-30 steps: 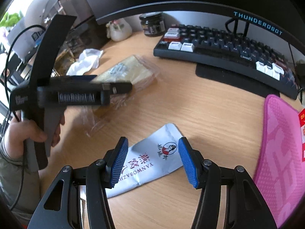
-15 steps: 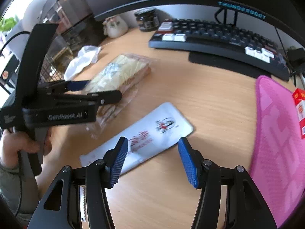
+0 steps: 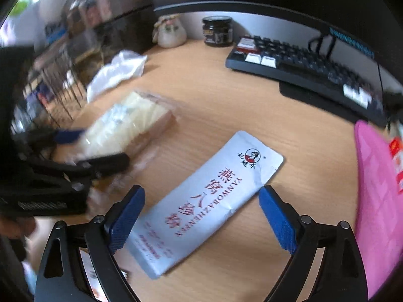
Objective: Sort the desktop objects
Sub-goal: 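Grasp the bread bag with the left gripper while the right grasps the Yanwo sachet, then carry the bread bag and sachet into the wire basket and open both grippers, then move the right gripper to the small pizza-print sachet and grasp it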
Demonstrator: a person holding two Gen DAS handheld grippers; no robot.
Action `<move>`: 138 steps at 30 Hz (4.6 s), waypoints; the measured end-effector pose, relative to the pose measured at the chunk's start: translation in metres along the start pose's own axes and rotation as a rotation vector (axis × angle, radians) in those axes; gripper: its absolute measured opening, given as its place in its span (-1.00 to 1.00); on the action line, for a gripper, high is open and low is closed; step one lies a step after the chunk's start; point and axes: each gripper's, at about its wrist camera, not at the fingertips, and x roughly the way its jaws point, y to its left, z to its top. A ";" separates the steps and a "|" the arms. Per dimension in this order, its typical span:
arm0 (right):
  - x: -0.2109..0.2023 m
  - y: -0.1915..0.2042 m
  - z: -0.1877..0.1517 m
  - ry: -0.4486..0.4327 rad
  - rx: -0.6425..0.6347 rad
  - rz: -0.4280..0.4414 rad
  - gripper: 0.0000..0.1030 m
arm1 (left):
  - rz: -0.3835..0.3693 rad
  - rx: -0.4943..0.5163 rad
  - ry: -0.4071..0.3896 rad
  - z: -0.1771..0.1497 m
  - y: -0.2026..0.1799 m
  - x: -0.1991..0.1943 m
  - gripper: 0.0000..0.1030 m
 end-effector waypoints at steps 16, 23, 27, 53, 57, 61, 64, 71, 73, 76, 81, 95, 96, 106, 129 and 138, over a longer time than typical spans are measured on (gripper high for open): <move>-0.005 -0.051 -0.010 0.022 0.078 -0.089 0.76 | 0.009 0.041 0.006 0.022 -0.027 0.013 0.84; 0.000 -0.041 -0.004 -0.020 0.026 -0.059 0.38 | 0.011 0.040 -0.011 0.022 -0.026 0.017 0.88; -0.002 -0.042 0.001 -0.014 0.018 -0.056 -0.14 | 0.004 0.063 -0.031 0.021 -0.030 0.015 0.66; -0.088 -0.032 0.008 -0.164 0.031 -0.035 -0.24 | -0.033 0.052 -0.185 0.024 -0.038 -0.078 0.42; -0.121 -0.011 0.023 -0.236 -0.012 -0.018 -0.24 | -0.031 0.037 -0.275 0.025 -0.033 -0.123 0.42; -0.151 0.022 0.044 -0.302 -0.076 0.002 -0.24 | 0.021 -0.009 -0.361 0.016 -0.014 -0.168 0.42; -0.169 0.056 0.060 -0.352 -0.138 0.026 -0.24 | 0.054 -0.059 -0.418 0.004 0.011 -0.198 0.42; -0.180 0.152 0.082 -0.398 -0.271 0.127 -0.24 | 0.168 -0.185 -0.463 -0.033 0.087 -0.245 0.42; -0.175 0.182 0.085 -0.392 -0.310 0.163 -0.24 | 0.200 -0.228 -0.460 -0.048 0.112 -0.252 0.42; -0.164 0.221 0.087 -0.374 -0.360 0.214 -0.24 | 0.238 -0.287 -0.443 -0.069 0.143 -0.254 0.42; -0.145 0.271 0.079 -0.332 -0.433 0.271 -0.24 | 0.271 -0.382 -0.411 -0.101 0.184 -0.254 0.42; -0.143 0.245 0.078 -0.313 -0.366 0.214 -0.11 | 0.243 -0.415 -0.373 -0.104 0.177 -0.250 0.74; -0.145 0.237 0.077 -0.314 -0.356 0.206 -0.11 | 0.226 -0.401 -0.369 -0.101 0.169 -0.248 0.73; -0.168 0.130 0.031 -0.297 -0.202 0.092 -0.11 | 0.101 -0.193 -0.327 -0.073 0.058 -0.224 0.73; -0.071 0.074 -0.102 -0.064 -0.061 0.116 0.21 | 0.028 -0.129 -0.040 -0.163 -0.007 -0.103 0.74; -0.058 0.105 -0.099 -0.083 -0.175 0.080 0.21 | -0.001 -0.192 -0.018 -0.170 0.015 -0.097 0.74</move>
